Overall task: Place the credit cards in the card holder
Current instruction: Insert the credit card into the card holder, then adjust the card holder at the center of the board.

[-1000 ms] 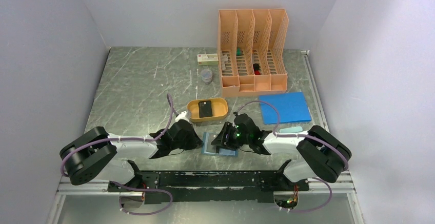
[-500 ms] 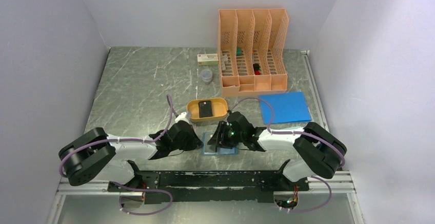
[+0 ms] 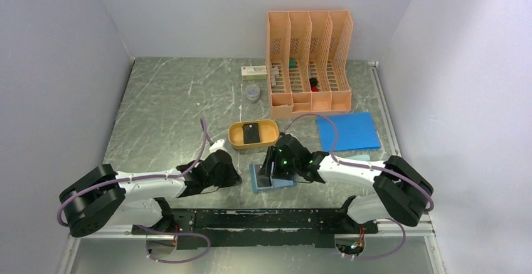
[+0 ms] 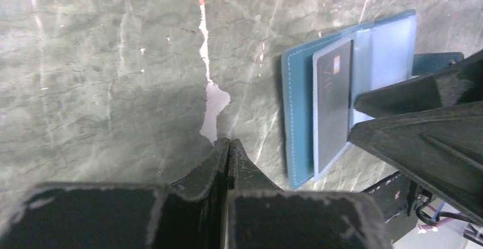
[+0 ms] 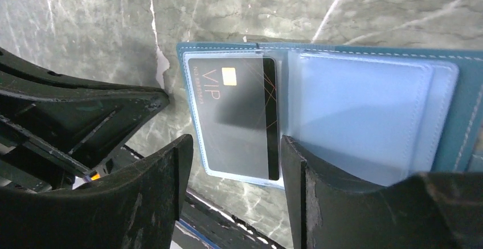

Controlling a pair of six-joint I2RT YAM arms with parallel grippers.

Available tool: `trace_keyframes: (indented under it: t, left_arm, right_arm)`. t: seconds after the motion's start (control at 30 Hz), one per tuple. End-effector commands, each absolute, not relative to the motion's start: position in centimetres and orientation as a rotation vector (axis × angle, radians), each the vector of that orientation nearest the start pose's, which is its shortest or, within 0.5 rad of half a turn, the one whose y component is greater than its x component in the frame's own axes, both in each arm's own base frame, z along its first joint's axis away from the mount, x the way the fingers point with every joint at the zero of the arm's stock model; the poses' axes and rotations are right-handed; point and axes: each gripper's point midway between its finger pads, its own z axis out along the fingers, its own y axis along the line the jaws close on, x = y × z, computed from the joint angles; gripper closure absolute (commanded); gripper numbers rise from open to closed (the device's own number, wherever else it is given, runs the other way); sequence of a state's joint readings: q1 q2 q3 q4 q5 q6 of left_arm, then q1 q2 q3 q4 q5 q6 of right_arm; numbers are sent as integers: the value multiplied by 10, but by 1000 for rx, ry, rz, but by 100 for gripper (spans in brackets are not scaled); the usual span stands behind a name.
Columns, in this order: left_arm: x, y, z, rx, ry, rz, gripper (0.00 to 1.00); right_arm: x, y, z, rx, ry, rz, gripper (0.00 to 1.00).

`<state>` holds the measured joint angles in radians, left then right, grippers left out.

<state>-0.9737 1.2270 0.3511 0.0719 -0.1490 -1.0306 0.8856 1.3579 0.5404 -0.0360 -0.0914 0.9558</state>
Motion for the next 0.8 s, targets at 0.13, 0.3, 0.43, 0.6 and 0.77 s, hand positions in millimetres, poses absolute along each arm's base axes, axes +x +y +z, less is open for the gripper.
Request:
trace_keyframes:
  t: [0.13, 0.3, 0.43, 0.6, 0.77]
  left_arm:
    - [164, -234, 32, -105, 2485, -625, 95]
    - [169, -241, 66, -44, 2411, -691, 90]
    - [166, -265, 89, 51, 2354, -848, 85]
    - [162, -301, 104, 142, 2311, -999, 84]
    - [159, -333, 102, 218, 2333, -1040, 85]
  right_arm:
    - [174, 253, 64, -25, 2572, 689, 37]
    - [184, 225, 80, -65, 2500, 530, 40]
    - [185, 205, 72, -92, 2484, 447, 52]
    - [180, 198, 56, -25, 2496, 497, 63]
    - [176, 187, 37, 48, 2530, 478, 61]
